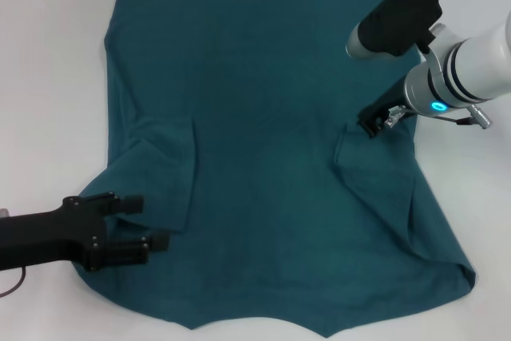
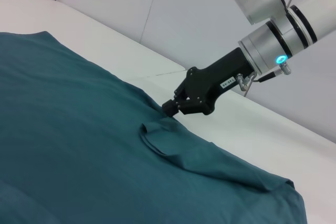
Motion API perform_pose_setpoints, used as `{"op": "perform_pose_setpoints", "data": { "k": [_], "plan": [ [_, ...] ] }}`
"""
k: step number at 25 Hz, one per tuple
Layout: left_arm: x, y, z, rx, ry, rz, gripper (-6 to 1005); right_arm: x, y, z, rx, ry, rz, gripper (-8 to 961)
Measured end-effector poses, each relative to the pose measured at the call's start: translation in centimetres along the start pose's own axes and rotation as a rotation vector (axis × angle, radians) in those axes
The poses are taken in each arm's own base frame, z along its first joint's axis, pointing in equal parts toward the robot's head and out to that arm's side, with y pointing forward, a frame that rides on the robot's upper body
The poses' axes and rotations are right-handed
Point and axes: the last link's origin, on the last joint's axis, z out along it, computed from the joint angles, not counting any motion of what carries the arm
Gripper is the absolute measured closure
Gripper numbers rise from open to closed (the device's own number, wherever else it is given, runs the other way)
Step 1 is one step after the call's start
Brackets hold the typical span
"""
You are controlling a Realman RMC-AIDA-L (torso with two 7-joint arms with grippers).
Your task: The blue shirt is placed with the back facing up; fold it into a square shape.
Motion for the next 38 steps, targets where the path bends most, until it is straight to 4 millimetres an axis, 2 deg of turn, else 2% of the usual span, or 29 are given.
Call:
{"op": "perform_pose_setpoints", "data": {
  "k": [3, 7, 18, 27, 38],
  "plan": [
    [-0.1, 0.0, 0.1, -0.003, -0.001, -0.006, 113, -0.2, 0.2, -0.4, -0.017, 0.012, -0.009, 947],
    [-0.2, 0.0, 0.1, -0.003, -0.001, -0.003, 114, 0.6, 0.2, -0.9, -0.038, 0.056, -0.014, 944],
    [-0.3, 0.0, 0.4, -0.005, 0.002, -0.003, 114, 3.1, 0.6, -0.2, -0.059, 0.116, 0.009, 936],
    [-0.3, 0.2, 0.6, -0.016, 0.007, 0.003, 114, 4.5, 1.2, 0.0, -0.097, 0.162, 0.003, 930],
    [-0.4, 0.2, 0.6, -0.017, 0.007, 0.001, 113, 3.5, 3.5, -1.6, -0.286, 0.111, 0.002, 921]
  ]
}}
